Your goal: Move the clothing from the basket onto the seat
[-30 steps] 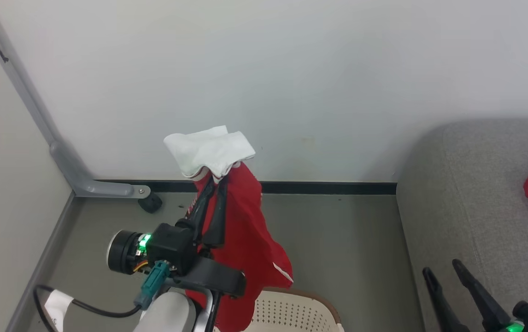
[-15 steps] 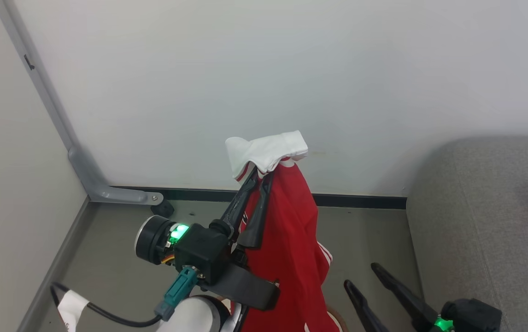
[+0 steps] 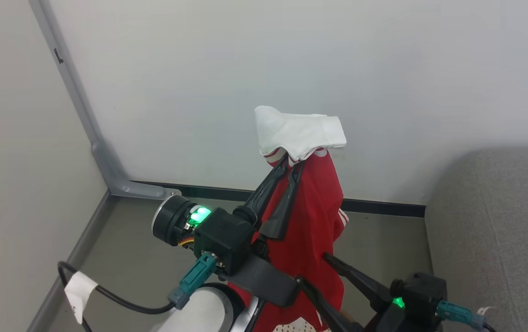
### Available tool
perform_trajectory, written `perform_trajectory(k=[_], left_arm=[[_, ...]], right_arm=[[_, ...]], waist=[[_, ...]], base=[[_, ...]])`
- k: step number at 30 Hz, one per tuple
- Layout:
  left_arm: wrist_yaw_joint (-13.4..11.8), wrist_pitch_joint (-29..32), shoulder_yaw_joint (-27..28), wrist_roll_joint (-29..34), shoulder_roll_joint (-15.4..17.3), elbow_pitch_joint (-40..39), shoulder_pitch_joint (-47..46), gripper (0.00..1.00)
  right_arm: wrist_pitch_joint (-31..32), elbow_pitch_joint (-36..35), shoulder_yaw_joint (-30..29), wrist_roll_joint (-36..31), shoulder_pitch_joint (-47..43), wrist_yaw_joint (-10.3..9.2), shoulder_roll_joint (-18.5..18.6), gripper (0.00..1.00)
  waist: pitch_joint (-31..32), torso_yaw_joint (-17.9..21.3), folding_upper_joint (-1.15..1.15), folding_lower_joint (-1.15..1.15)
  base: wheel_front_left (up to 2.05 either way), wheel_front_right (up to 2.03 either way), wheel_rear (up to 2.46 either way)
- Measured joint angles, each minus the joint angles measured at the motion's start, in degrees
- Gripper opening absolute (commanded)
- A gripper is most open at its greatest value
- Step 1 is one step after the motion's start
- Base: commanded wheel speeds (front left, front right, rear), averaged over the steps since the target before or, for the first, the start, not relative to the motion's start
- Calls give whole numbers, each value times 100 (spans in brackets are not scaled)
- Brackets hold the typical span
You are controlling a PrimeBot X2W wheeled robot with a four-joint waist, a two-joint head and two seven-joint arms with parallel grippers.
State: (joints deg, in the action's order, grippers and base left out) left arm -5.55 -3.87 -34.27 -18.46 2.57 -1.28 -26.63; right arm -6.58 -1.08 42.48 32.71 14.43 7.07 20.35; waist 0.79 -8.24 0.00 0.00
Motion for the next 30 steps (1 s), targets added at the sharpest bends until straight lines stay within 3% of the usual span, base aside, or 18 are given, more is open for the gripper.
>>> perform_trajectory(k=[10, 11, 12, 13, 14, 30], left_arm=[[-7, 185, -112, -15, 11, -335, -57, 0], [-7, 197, -155, -33, 11, -355, -77, 0], [-7, 242, -166, -59, 8, -383, -93, 0], [-8, 263, -162, -60, 10, -432, -94, 0], [-9, 280, -164, -67, 10, -470, -96, 0], [-52, 505, -137, -159, 12, -590, -97, 0]], right_arm=[[20, 635, 269, 3, 555, 0, -248, 100], [16, 711, 276, 3, 578, 0, -308, 83], [12, 783, 296, 3, 615, 0, -358, 40], [7, 840, 320, 4, 661, 0, -394, 40], [-7, 882, 359, 4, 714, 0, -424, 0], [-371, 1156, 554, 272, 876, 0, -471, 0]], waist=[[20, -154, 0, 0], [22, -168, 0, 0], [22, -182, 0, 0], [22, -193, 0, 0], [22, -200, 0, 0], [11, -182, 0, 0]], base=[[0, 0, 0], [0, 0, 0], [0, 0, 0], [0, 0, 0], [0, 0, 0], [0, 0, 0]])
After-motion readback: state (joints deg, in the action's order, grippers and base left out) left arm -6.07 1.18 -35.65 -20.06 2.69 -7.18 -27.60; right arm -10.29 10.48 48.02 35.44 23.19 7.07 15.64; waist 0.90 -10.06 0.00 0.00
